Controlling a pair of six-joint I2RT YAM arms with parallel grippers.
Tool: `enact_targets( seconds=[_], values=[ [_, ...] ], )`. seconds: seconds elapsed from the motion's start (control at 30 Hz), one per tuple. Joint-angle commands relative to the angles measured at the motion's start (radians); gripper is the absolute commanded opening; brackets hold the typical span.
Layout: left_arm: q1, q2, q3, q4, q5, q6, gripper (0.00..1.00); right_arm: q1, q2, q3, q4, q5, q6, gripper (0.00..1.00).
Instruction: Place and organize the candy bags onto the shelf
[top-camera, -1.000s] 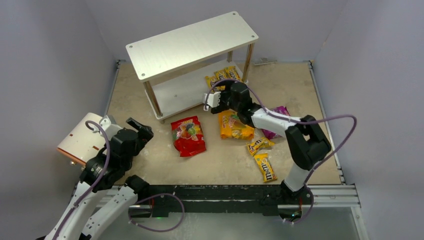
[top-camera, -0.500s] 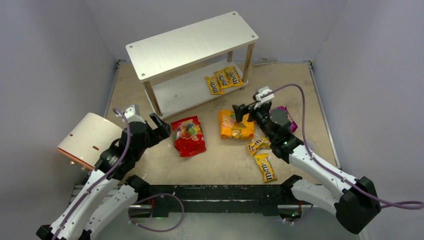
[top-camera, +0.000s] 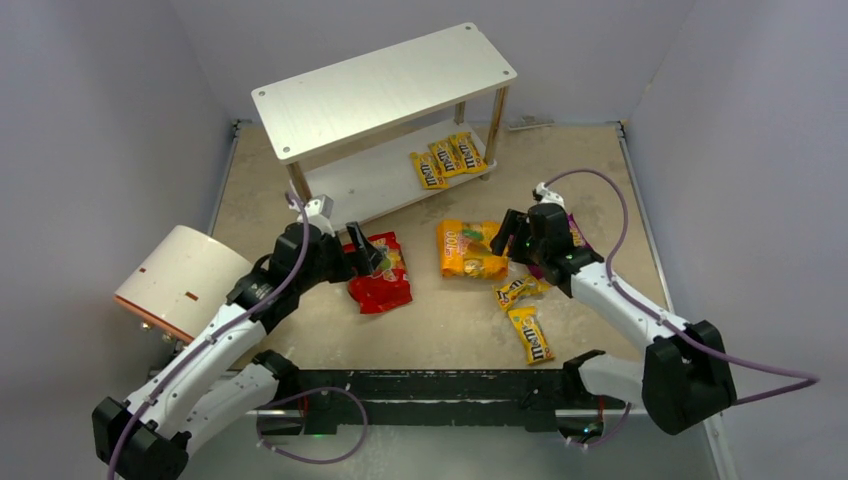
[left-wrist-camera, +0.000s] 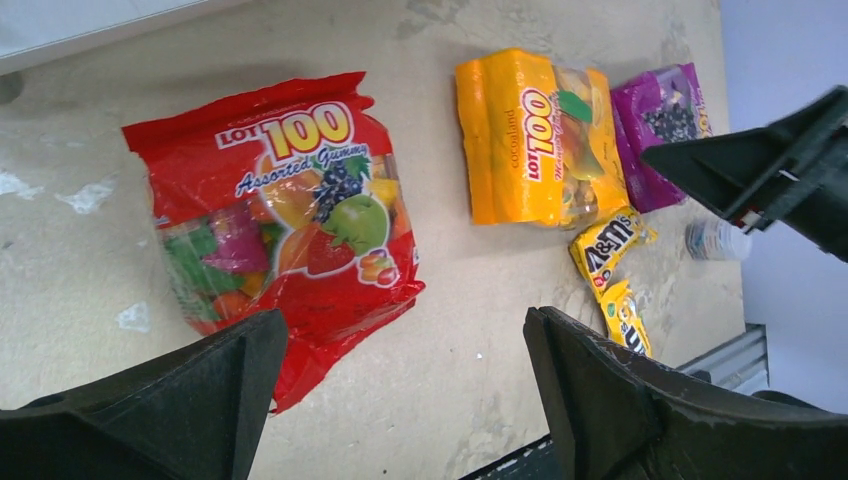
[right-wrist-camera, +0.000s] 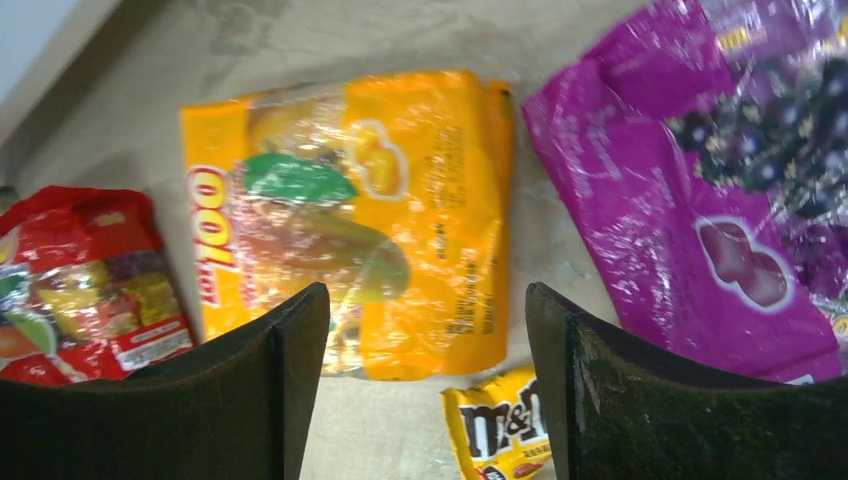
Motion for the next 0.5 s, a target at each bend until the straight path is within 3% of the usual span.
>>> enact_targets(
  seconds=[0.0,0.1,0.23,0.33,0.4,0.47],
  values=[
    [0.003,0.002,-0.002,0.092,0.074,0.035,0.96,-0.052,0.05,-0.048,0.04,-0.121,0.064,0.72],
    [0.003,0.005,-0.009,0.099,0.078,0.032,0.96,-0.066,0.115,-0.061,0.072,-0.15,0.039,0.63],
    [0.004,0.009,-0.017,0.106,0.098,0.03,0.96,-0.074,0.178,-0.093,0.187,-0.19,0.027,0.6],
    [0.003,0.009,-0.025,0.109,0.107,0.029,0.96,-0.074,0.208,-0.103,0.242,-0.222,0.016,0.53],
    [0.003,0.007,-0.028,0.114,0.118,0.033,0.96,-0.074,0.213,-0.116,0.294,-0.285,-0.016,0.43],
    [0.003,0.008,-0.031,0.122,0.131,0.041,0.96,-0.074,0.207,-0.133,0.348,-0.329,-0.035,0.27]
  ],
)
